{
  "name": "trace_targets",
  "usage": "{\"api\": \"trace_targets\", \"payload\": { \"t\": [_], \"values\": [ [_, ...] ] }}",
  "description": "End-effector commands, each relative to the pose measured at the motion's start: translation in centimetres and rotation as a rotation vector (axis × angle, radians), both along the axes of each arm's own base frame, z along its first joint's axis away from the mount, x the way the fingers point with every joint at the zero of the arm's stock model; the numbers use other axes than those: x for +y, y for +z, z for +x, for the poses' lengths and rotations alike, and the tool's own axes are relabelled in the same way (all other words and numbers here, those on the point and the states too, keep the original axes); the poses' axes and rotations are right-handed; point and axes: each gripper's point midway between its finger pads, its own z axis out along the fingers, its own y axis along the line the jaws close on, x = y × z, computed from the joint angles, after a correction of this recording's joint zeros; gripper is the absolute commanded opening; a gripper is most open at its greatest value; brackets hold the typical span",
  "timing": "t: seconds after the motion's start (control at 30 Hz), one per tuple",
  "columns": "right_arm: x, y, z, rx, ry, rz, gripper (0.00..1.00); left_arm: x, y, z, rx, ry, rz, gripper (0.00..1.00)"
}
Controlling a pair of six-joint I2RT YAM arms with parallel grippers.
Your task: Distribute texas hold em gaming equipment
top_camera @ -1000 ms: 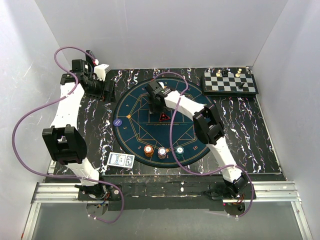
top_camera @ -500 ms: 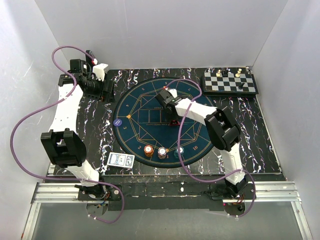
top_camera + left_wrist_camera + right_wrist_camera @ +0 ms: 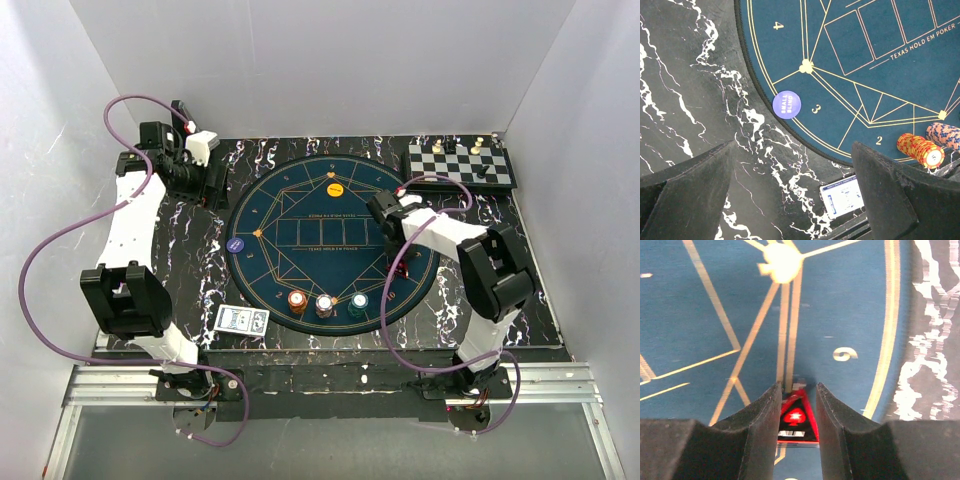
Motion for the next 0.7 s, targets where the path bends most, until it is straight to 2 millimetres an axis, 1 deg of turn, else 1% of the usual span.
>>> {"api": "trace_targets", "payload": {
  "t": [0.0,0.07,0.13,0.17,0.23,0.27,0.3,0.37,0.43,0.5,0.53,0.6,0.63,0.67],
  "values": [
    [-5.5,-0.5,-4.2,0.112,-0.119,-0.12,0.4,-0.1,1.1,-1.1,-0.033,-0.02,0.003,0.98],
    [-5.5,-0.4,-4.2,0.107,-0.122,-0.105,0.41,-0.2,1.0,-1.1,-0.027,-0.026,0.001,0.98],
    [-5.3,0.5,-3.9,0.099,-0.129,-0.1,0.43,-0.1,0.9,-1.3,-0.025,-0.03,0.006,0.98],
    [-4.8,1.2,-3.4,0.082,-0.125,-0.079,0.47,-0.1,0.9,-1.4,-0.024,-0.032,0.005,0.98],
    [-3.3,3.7,-2.0,0.016,-0.094,-0.015,0.51,0.0,1.0,-1.4,-0.03,-0.028,0.008,0.98],
    [-2.2,5.2,-1.1,-0.026,-0.058,0.024,0.54,-0.1,1.1,-1.5,-0.03,-0.03,0.005,0.98],
    [-0.8,6.9,-0.4,-0.069,-0.014,0.059,0.58,-0.2,1.1,-1.6,-0.028,-0.027,0.0,0.98],
    [2.8,10.7,0.9,-0.151,0.102,0.138,0.65,-0.3,1.3,-1.6,-0.024,-0.015,-0.013,0.98],
    [6.6,13.6,0.8,-0.178,0.22,0.19,0.71,-0.5,1.4,-1.7,-0.014,-0.001,-0.033,0.98],
    [11.1,15.8,-0.2,-0.187,0.37,0.236,0.76,-0.6,1.6,-1.7,-0.004,0.022,-0.05,0.98],
    [13.4,16.6,-1.1,-0.174,0.458,0.258,0.78,-0.5,1.7,-1.7,-0.002,0.039,-0.053,0.98],
    [17.1,17.1,-3.4,-0.145,0.6,0.269,0.82,-0.1,2.2,-1.6,0.002,0.119,-0.065,0.98],
    [19.2,17.0,-5.1,-0.121,0.681,0.283,0.83,-0.2,2.6,-1.9,-0.002,0.128,-0.078,0.98],
    [20.6,16.9,-6.5,-0.098,0.738,0.299,0.84,-0.2,2.9,-2.1,-0.005,0.139,-0.089,0.98]
  ]
}}
